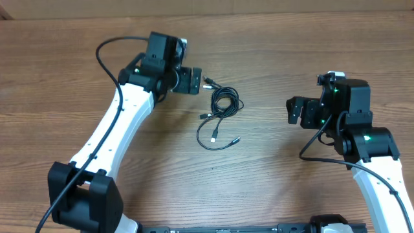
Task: Untangle cables
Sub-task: 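Move the right gripper toward the cable bundle beside the left gripper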
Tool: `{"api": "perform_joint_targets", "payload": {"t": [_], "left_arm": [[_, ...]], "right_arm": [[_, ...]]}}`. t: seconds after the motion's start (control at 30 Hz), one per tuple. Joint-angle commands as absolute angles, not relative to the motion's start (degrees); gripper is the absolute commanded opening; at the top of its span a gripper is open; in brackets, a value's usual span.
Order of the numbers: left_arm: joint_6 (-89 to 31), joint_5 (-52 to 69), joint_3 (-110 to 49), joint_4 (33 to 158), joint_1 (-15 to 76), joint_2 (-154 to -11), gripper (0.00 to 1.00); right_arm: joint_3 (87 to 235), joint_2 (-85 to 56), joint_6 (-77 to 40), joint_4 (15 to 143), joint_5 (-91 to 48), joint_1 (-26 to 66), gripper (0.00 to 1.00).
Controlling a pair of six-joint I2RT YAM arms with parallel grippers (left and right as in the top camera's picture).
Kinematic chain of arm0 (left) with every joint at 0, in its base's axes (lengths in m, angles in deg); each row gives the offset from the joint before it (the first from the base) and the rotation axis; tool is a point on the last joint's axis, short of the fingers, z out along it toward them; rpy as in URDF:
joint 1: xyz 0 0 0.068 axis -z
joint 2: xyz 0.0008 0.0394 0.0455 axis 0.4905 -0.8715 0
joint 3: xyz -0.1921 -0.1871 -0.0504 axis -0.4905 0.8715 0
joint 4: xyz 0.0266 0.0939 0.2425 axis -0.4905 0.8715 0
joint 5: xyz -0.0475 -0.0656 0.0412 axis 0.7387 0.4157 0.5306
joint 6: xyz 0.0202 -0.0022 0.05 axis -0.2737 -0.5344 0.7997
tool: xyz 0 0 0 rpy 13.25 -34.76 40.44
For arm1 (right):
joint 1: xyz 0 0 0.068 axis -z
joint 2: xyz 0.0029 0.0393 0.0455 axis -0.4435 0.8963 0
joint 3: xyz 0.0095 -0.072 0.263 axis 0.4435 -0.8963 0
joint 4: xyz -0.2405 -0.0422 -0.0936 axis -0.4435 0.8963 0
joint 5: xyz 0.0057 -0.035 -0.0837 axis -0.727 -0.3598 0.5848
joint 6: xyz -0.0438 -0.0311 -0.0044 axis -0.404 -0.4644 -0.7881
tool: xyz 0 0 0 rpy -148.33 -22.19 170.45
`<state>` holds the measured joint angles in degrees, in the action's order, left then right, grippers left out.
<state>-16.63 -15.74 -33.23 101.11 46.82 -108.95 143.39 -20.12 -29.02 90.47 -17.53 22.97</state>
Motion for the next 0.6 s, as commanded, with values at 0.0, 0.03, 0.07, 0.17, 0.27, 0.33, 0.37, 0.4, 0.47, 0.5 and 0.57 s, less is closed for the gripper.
{"api": "perform_joint_targets", "payload": {"t": [0.0, 0.03, 0.07, 0.17, 0.27, 0.33, 0.37, 0.4, 0.47, 0.5, 0.57], "left_arm": [[-11.49, -11.04, -36.36, 98.69, 48.11, -109.58, 1.00], [-11.53, -10.41, -36.36, 97.79, 48.16, -109.63, 1.00], [-11.56, -10.06, -36.36, 96.94, 48.20, -109.63, 1.00], [-14.13, -8.92, -36.36, 94.10, 48.20, -109.93, 1.00], [-13.46, -7.68, -36.32, 90.43, 48.99, -111.77, 1.00], [-12.26, -7.63, -36.34, 89.75, 49.71, -113.56, 1.00], [-10.83, -7.44, -36.34, 89.66, 50.60, -115.48, 1.00], [-9.96, -7.44, -36.32, 89.73, 51.17, -116.73, 1.00], [-7.16, -7.20, -36.34, 90.10, 52.42, -119.22, 1.00], [-4.61, -7.02, -36.32, 90.36, 53.18, -120.51, 1.00], [2.24, -7.06, -36.34, 90.89, 54.95, -123.18, 1.00]], "right_arm": [[145.18, -20.27, -28.78, 88.96, -20.50, 23.41, 1.00], [145.18, -20.27, -28.78, 88.83, -20.91, 23.41, 1.00], [145.18, -20.27, -28.78, 88.79, -21.37, 23.41, 1.00], [145.16, -20.27, -28.78, 89.01, -21.99, 23.41, 1.00], [145.16, -20.27, -28.78, 88.85, -21.99, 23.41, 1.00], [145.16, -20.27, -28.78, 88.88, -21.99, 23.41, 1.00], [145.16, -20.27, -28.78, 88.88, -21.99, 23.41, 1.00], [145.16, -20.27, -28.78, 88.92, -21.96, 23.41, 1.00], [145.16, -20.27, -28.78, 88.96, -21.96, 23.41, 1.00], [145.16, -20.27, -28.78, 88.96, -21.96, 23.41, 1.00], [145.16, -20.27, -28.78, 88.96, -21.96, 23.41, 1.00]]}}
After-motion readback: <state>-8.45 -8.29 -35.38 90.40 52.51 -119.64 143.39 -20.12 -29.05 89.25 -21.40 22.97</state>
